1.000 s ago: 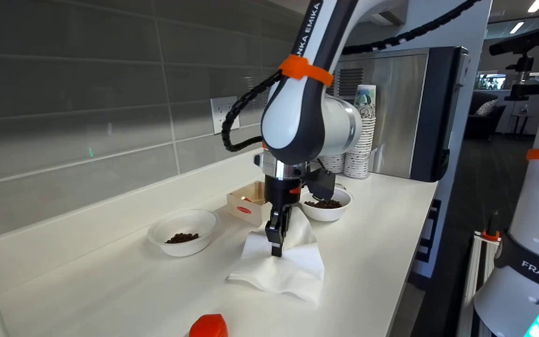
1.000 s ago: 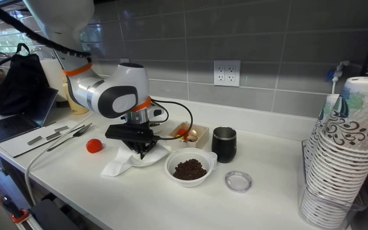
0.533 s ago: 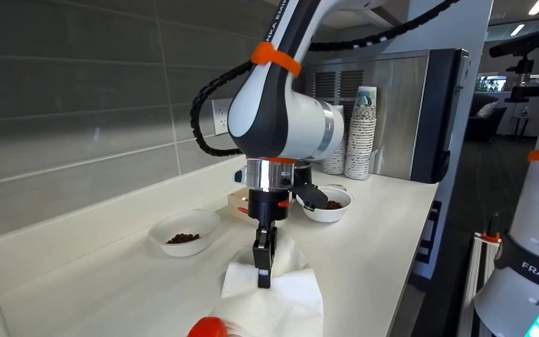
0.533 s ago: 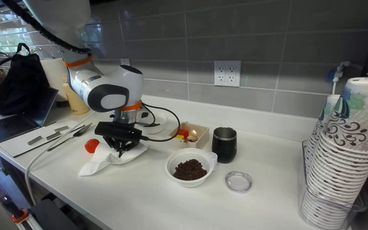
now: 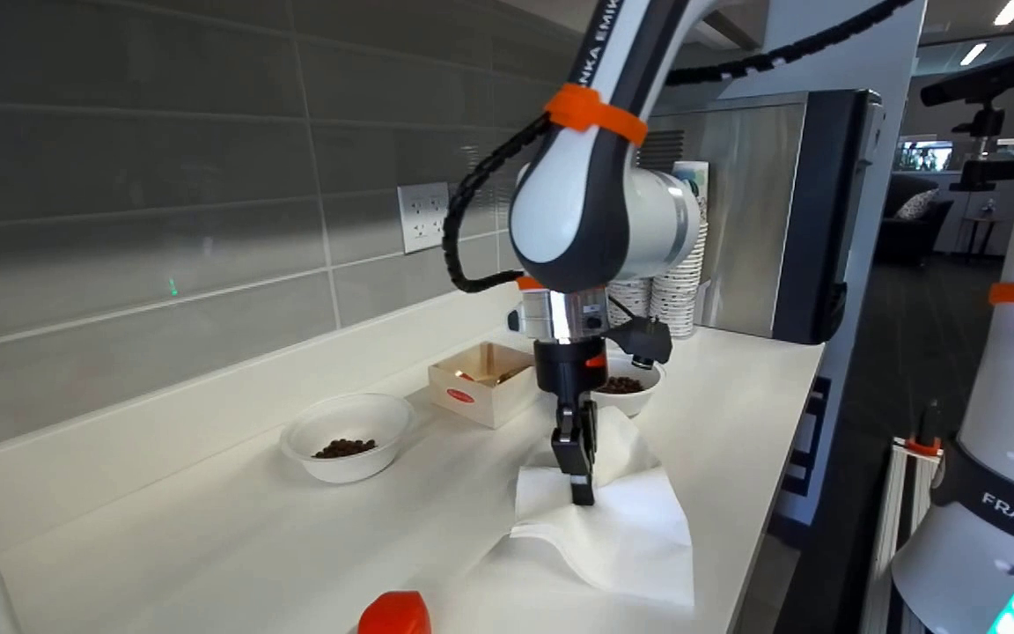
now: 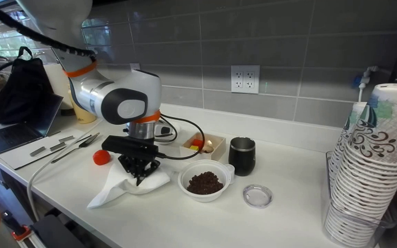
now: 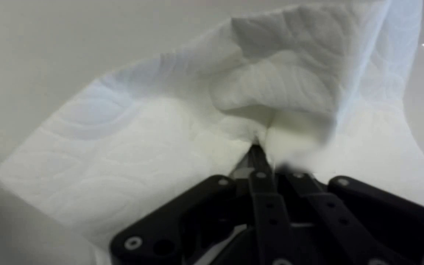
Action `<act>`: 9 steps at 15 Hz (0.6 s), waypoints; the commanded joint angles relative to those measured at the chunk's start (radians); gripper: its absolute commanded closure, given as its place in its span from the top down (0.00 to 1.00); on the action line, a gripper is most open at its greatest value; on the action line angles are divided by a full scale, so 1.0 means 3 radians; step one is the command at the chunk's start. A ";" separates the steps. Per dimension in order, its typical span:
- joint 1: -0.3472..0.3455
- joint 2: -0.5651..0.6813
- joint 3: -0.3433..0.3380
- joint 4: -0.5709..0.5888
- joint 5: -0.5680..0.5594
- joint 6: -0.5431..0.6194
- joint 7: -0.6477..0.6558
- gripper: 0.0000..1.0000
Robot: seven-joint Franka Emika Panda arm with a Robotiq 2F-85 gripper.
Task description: Use the napkin to wipe the surface
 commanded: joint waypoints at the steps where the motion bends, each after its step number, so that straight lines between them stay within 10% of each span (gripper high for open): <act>1: 0.0052 0.0130 -0.0352 -0.0029 -0.0642 0.0345 0.0548 0.01; 5: 0.0026 0.0195 -0.0198 -0.0029 -0.0014 0.0653 0.0047 0.01; 7: -0.0263 0.0160 0.0232 0.0051 0.0562 0.0376 -0.0531 0.01; 9: -0.0092 0.0109 0.0192 0.0012 0.1063 0.0091 -0.0991 0.01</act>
